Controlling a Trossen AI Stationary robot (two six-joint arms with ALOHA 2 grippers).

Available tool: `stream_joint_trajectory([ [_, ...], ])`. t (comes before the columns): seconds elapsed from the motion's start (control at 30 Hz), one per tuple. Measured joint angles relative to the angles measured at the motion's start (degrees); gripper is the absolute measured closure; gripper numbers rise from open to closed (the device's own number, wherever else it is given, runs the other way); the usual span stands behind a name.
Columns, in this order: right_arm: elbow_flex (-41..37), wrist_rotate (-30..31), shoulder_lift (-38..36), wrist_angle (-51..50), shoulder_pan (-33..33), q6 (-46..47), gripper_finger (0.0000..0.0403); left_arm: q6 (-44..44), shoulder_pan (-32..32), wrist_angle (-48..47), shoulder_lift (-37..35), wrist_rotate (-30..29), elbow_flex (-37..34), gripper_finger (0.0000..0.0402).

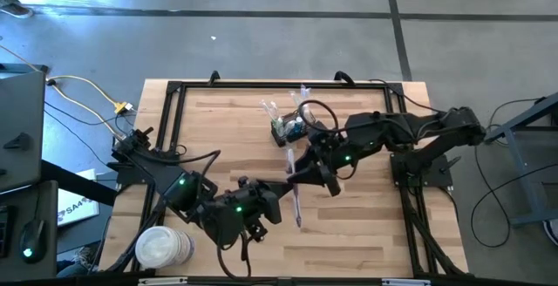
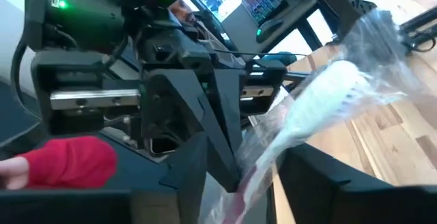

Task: Pick & Place toothbrushing station
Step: Put the purple toothbrush into the mesh organizer

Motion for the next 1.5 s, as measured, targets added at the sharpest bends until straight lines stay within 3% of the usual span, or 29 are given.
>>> stream_joint_trajectory([
  [0.37,0.0,-1.6,0.0,0.0,0.1,-2.6,0.0387,-0.4,0.0,0.3,0.4,0.0,0.0,0.0402],
  [0.87,0.0,-1.4,0.0,-0.2,0.2,-3.3,0.0393,-14.1,0.0,-0.8,0.4,2.5,0.0,0.0398],
  [1.1,0.0,-1.0,0.0,-0.2,0.2,-5.3,0.0394,-15.7,0.0,-1.6,0.3,2.5,0.0,0.0352],
  [1.27,0.0,2.9,-0.3,-3.6,0.2,-7.9,0.0394,-16.7,0.0,-1.8,0.3,2.5,0.0,0.032],
  [1.5,0.0,8.0,-0.7,-6.7,0.5,-12.6,0.0395,-36.2,1.0,-7.8,-1.7,-0.2,0.0,0.0287],
])
